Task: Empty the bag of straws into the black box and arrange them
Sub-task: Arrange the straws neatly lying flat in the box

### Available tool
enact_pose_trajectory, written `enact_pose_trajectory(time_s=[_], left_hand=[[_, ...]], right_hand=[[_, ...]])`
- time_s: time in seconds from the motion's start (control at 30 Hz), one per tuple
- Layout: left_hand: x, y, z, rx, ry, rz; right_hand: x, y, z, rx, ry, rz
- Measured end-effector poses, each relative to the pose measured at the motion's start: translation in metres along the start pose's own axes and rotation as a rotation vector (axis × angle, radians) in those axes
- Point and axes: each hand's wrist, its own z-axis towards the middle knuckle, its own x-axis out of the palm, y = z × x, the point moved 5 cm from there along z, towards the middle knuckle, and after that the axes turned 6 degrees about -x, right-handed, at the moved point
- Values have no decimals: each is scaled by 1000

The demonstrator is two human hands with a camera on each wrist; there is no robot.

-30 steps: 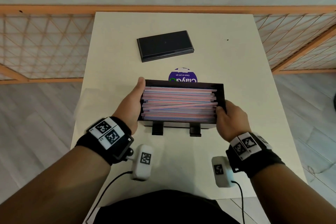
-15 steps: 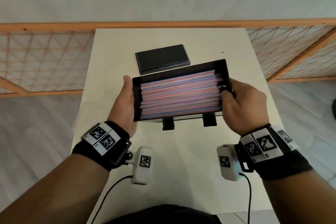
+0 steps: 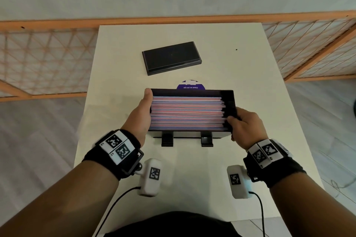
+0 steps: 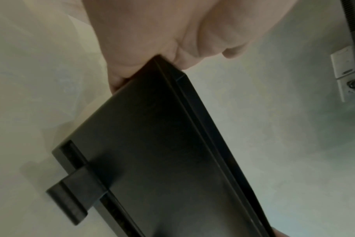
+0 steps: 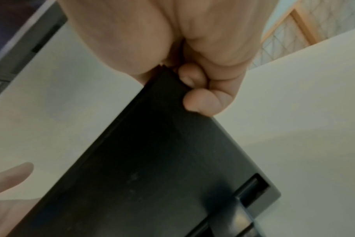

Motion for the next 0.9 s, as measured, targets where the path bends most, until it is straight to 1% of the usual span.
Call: enact_pose_trajectory(time_s=[0.1,0.13,0.17,0.23,0.3,0.33,0.4,0.47,0.57,0.63,0.77,0.9], left_hand=[[-2,-5,-1,-27,-26,11],[-2,-10,-5,-35,-47,-4],[-3,-13,-8,-45,-70,-27],[-9,-17,-9,-56,-110,-98],[-14,-22,-9,-45,-157,-173],[-16,-25,-11,-29,-184,-205],[-19,-31,-13,11,-244,-246],[-23,-37,-14,56,-307,-262],[-28,-41,-13,119,-355,-273],[-29,-39,-11,128,-333,-299],[-28,-33,-11,109,-295,-360],[-28,-30,-10,106,-276,-343]], right_hand=[[-2,-1,1,50,40,28],[-5,1,1,54,27,7],[-11,4,2,49,-17,-31],[-28,14,4,26,-153,-59],[-35,25,9,14,-231,38],[-33,30,12,12,-223,126],[-20,39,15,40,-122,337],[-1,47,17,129,27,541],[22,59,17,271,184,700],[32,61,21,321,224,721],[47,61,25,395,285,651],[54,61,23,422,375,607]])
